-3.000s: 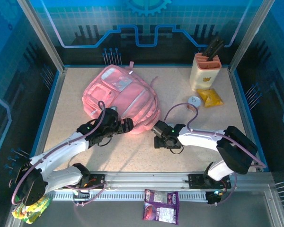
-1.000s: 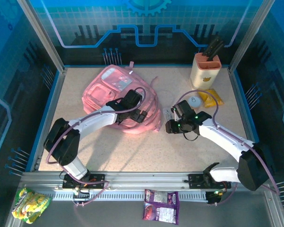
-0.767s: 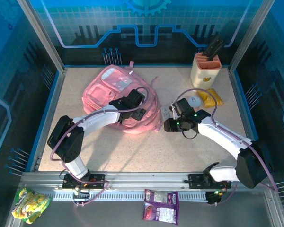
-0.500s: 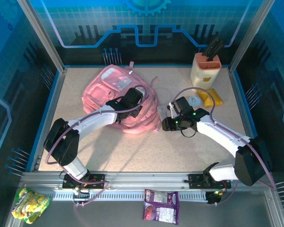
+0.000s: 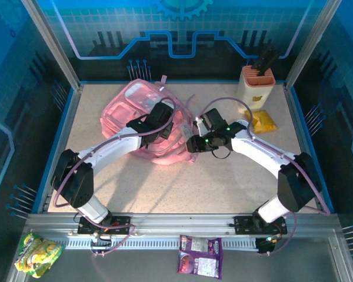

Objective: Pack the student bag

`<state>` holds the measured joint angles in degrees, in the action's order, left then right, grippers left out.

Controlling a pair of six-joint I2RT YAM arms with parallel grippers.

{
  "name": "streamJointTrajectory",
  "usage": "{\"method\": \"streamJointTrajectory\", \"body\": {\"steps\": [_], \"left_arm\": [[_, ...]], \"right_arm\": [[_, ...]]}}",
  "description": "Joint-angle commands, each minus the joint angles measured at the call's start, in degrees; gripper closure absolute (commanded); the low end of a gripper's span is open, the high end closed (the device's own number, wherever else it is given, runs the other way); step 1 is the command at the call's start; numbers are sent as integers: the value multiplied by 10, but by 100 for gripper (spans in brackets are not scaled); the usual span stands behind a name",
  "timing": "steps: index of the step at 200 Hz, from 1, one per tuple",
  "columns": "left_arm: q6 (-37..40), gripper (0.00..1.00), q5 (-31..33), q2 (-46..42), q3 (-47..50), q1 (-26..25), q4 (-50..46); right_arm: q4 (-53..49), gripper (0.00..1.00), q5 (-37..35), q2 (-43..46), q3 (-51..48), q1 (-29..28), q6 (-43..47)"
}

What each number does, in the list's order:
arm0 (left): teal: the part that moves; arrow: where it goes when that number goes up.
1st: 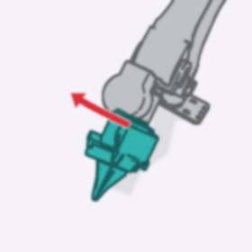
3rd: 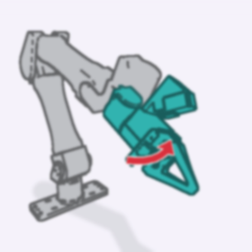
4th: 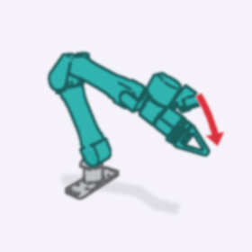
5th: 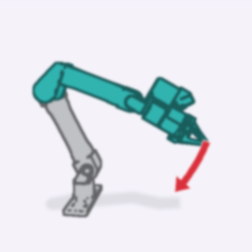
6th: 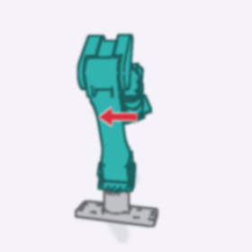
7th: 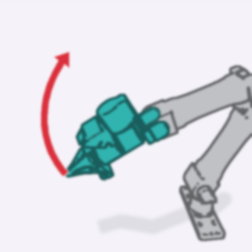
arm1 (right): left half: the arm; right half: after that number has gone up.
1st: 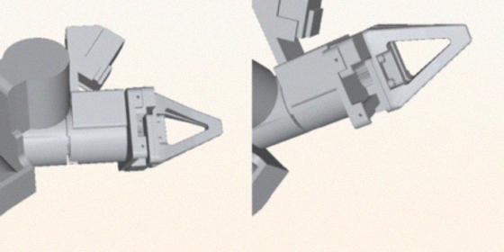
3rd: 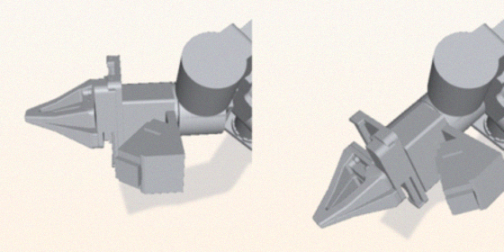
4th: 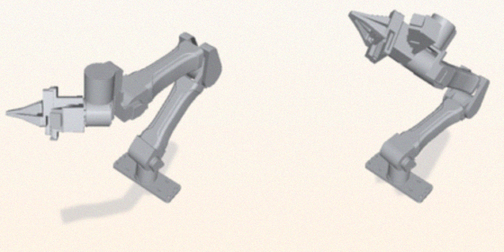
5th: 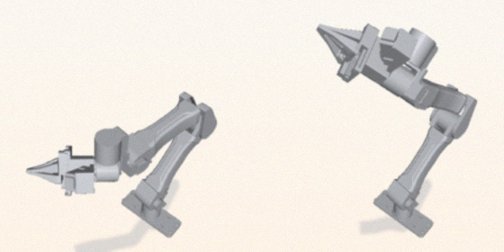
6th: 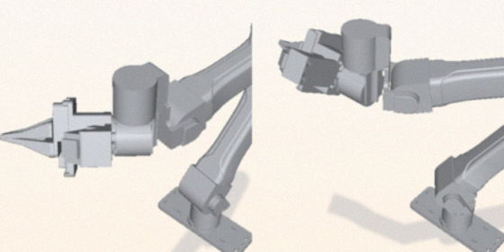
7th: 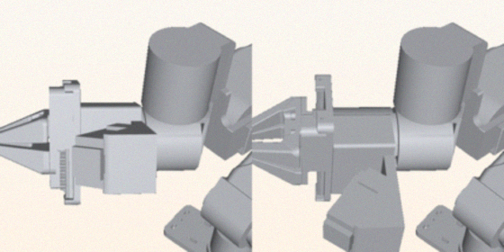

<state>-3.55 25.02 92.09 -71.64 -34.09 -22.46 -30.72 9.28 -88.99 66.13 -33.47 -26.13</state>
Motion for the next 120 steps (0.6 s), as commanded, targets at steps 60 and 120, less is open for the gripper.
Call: {"method": "streamJointTrajectory", "body": {"steps": [60, 120], "left_arm": [[-278, 100, -142, -57, -39, 5, 56], [-304, 100, -132, -54, -31, 12, 59]], "right_arm": [[17, 49, -2, -122, 149, 8, -49], [127, 40, 102, -158, 151, 10, -111]]}}
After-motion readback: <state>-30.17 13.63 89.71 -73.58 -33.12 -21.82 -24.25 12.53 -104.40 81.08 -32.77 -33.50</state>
